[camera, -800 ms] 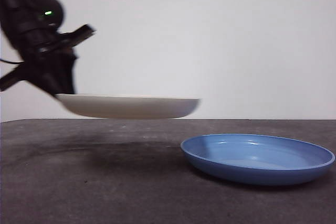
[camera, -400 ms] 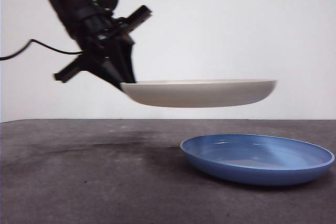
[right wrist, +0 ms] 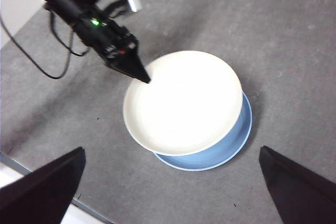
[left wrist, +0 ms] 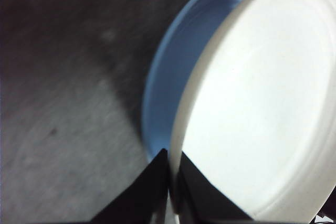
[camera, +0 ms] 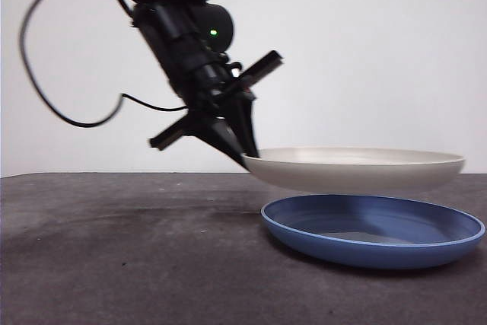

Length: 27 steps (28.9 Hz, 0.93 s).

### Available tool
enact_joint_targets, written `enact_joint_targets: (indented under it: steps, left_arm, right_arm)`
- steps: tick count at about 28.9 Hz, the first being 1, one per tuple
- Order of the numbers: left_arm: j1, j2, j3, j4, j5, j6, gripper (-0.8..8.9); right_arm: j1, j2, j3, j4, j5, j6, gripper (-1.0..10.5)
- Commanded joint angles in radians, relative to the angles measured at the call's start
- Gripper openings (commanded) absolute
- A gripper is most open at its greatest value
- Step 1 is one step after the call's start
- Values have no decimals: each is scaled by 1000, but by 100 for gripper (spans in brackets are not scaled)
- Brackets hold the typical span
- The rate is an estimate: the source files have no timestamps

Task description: Pick up the white plate, put it on the blue plate, put it on desk

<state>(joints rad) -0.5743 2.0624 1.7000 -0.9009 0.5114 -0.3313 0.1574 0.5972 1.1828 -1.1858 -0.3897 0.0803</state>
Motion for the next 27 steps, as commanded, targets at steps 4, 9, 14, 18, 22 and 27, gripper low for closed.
enact_joint_targets:
  steps: [4, 9, 14, 18, 22, 27]
  left_arm:
    - [-30, 77, 74, -5, 5, -8, 9]
    - [-44, 106, 74, -2, 5, -14, 9]
    - [-66, 116, 74, 18, 5, -6, 9]
    - [-71, 116, 74, 21, 5, 6, 9]
    - [-73, 116, 74, 35, 3, 9, 11]
    - [-73, 116, 74, 28, -52, 16, 28]
  right_arm:
    - [3, -13, 16, -2, 5, -9, 683]
    - [3, -12, 16, -5, 5, -9, 683]
    - [3, -12, 16, -5, 6, -10, 683]
    - [3, -12, 16, -5, 6, -10, 683]
    - [3, -12, 16, -5, 6, -10, 683]
    - [3, -12, 16, -6, 6, -10, 683]
